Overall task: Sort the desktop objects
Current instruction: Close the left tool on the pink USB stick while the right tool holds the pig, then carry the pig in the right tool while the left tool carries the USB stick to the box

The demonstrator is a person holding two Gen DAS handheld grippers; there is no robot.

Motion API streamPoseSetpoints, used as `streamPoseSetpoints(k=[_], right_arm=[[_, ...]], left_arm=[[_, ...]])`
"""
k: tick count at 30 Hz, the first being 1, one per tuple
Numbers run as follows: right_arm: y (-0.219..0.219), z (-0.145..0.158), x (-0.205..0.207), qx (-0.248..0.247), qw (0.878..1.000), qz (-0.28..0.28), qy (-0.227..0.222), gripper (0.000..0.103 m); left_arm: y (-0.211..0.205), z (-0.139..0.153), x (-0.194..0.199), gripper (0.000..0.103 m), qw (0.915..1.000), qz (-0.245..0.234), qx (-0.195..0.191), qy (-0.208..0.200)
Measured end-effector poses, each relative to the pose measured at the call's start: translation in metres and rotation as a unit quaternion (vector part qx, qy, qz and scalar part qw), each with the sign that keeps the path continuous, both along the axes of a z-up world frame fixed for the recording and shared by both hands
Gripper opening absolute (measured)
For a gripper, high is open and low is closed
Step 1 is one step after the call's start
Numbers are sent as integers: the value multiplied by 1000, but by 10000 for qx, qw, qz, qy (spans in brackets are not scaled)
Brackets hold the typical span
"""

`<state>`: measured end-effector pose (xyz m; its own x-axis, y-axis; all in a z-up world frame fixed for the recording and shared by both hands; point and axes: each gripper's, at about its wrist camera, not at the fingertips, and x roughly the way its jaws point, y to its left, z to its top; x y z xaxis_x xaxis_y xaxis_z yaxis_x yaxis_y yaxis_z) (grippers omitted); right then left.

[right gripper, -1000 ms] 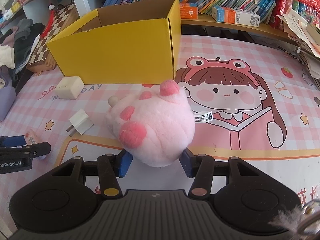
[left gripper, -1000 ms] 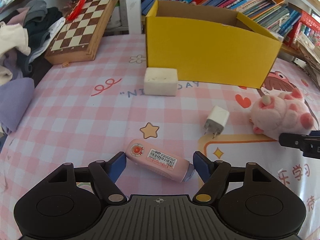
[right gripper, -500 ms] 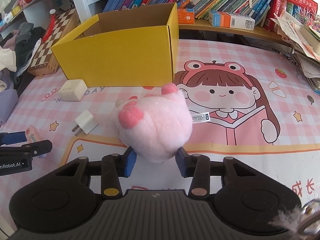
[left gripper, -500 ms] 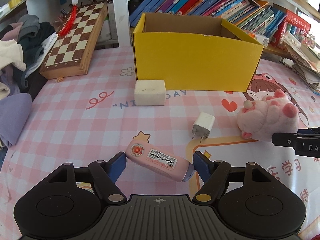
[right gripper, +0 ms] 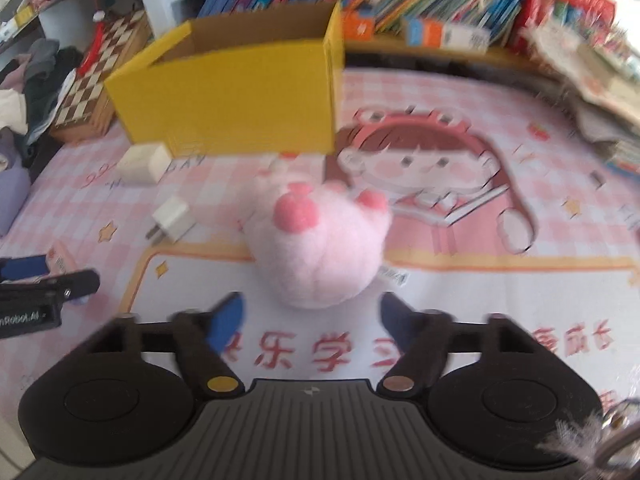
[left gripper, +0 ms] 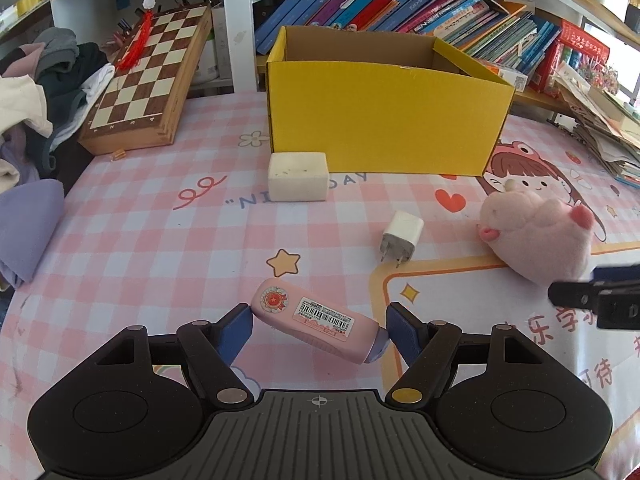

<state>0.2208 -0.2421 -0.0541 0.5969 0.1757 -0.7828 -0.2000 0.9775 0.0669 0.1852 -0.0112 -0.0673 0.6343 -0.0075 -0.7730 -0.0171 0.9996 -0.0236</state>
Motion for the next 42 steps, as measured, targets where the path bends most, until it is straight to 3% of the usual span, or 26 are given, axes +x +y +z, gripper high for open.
streamPoseSetpoints(k=[13,19,29,42], right_arm=[[10,-1,34,-298,9985,438,-120,90],[23,-15,53,-688,9947,762,-16,79],[17,-19,56,-497,9958,768,46,65],[12,0,23,25,9987,466,219,63]], left_arm=[[0,1,-2,74,10000,2,28,2],[2,2,-4,74,10000,89,32,7],[9,3,-5,74,9997,233,-15,29],[5,17,-12,74,9997,-104,-15,-208]])
